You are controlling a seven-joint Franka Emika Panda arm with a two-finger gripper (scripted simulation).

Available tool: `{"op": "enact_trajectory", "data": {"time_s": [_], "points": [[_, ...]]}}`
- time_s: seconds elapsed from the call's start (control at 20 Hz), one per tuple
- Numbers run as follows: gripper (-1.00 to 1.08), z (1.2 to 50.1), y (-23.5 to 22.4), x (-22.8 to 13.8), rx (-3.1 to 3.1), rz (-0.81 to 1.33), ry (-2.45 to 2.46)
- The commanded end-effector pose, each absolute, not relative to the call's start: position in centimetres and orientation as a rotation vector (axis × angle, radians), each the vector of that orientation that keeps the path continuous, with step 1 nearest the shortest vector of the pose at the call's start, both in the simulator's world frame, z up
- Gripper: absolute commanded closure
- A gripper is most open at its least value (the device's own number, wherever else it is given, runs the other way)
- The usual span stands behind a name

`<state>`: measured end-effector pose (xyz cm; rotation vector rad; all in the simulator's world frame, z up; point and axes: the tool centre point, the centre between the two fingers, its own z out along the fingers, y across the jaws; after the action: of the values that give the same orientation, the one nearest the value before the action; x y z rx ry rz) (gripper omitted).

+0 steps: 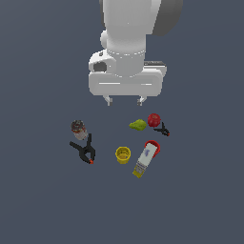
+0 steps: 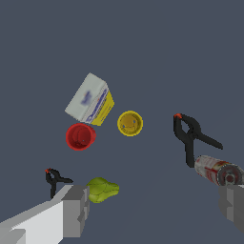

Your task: Pick up a designated object from a clutter of objects.

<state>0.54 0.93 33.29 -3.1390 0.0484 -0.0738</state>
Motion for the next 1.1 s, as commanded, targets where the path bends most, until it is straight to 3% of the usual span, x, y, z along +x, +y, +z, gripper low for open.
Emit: {"op": "enact_trajectory", "data": {"time_s": [0.0,0.5,1.05], "points": [[-0.92,33.3,0.9,0.5,-3.139,-0.074,0.048],[-0.92,32.9,-2.2,0.5,-3.134,-0.086,0.169],[-0.92,30.4,0.3,0.0,-3.139,-0.077,0.171]]}}
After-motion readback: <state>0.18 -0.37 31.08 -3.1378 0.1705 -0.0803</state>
